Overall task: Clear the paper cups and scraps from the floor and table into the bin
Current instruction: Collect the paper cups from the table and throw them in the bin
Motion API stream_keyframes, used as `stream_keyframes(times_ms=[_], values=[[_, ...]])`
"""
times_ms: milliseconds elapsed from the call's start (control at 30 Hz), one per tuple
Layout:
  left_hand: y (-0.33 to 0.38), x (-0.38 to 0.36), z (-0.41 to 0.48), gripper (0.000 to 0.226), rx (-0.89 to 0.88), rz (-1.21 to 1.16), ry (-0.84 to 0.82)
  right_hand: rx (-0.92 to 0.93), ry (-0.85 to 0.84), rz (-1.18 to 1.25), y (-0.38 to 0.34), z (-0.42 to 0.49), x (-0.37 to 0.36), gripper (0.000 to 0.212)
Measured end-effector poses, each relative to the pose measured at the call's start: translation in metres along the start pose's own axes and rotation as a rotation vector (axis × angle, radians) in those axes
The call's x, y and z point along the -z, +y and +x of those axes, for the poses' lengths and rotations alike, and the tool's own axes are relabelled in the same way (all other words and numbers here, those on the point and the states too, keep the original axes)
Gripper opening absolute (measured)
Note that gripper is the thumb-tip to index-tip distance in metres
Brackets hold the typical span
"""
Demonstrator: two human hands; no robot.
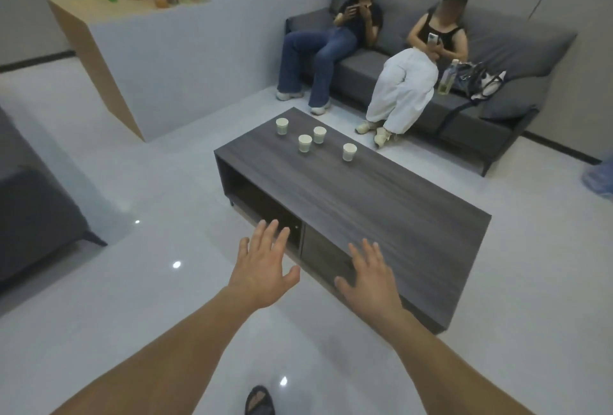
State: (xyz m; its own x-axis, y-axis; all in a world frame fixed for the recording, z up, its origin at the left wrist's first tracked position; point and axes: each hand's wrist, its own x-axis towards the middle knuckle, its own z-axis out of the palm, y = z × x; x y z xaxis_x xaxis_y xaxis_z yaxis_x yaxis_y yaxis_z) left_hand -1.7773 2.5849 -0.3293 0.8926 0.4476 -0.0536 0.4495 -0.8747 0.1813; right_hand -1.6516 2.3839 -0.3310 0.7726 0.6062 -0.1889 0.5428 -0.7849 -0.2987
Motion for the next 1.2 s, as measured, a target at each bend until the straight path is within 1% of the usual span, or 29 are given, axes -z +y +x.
stream_keyframes(times_ms=[100, 200, 367, 567, 700, 867, 1033, 1200], values=[[-0.032, 0.008, 0.052, 0.081, -0.001, 0.017, -0.016, -0.027, 0.003, 0.040, -0.019, 0.052, 0.005, 0.079], [-0.046, 0.014, 0.101, 0.082, -0.009, 0.008, -0.014, -0.051, -0.010, 0.049, -0.023, 0.095, 0.008, 0.080], [-0.059, 0.018, 0.201, 0.082, -0.057, 0.003, -0.029, -0.075, -0.028, 0.038, -0.020, 0.195, 0.012, 0.081], [-0.074, 0.024, 0.325, 0.085, -0.041, 0.033, -0.090, -0.055, -0.043, 0.106, -0.029, 0.335, 0.023, 0.081], [-0.080, 0.025, 0.399, 0.082, -0.022, 0.039, -0.107, -0.024, -0.039, 0.116, -0.025, 0.403, 0.031, 0.081], [-0.085, 0.005, 0.469, 0.082, -0.074, 0.014, -0.167, -0.079, -0.096, 0.137, -0.009, 0.467, 0.022, 0.081], [-0.095, -0.031, 0.542, 0.083, -0.159, -0.022, -0.286, -0.224, -0.139, 0.143, 0.005, 0.525, 0.001, 0.082], [-0.106, -0.072, 0.625, 0.085, -0.329, -0.070, -0.366, -0.424, -0.147, 0.162, 0.016, 0.601, -0.021, 0.083]])
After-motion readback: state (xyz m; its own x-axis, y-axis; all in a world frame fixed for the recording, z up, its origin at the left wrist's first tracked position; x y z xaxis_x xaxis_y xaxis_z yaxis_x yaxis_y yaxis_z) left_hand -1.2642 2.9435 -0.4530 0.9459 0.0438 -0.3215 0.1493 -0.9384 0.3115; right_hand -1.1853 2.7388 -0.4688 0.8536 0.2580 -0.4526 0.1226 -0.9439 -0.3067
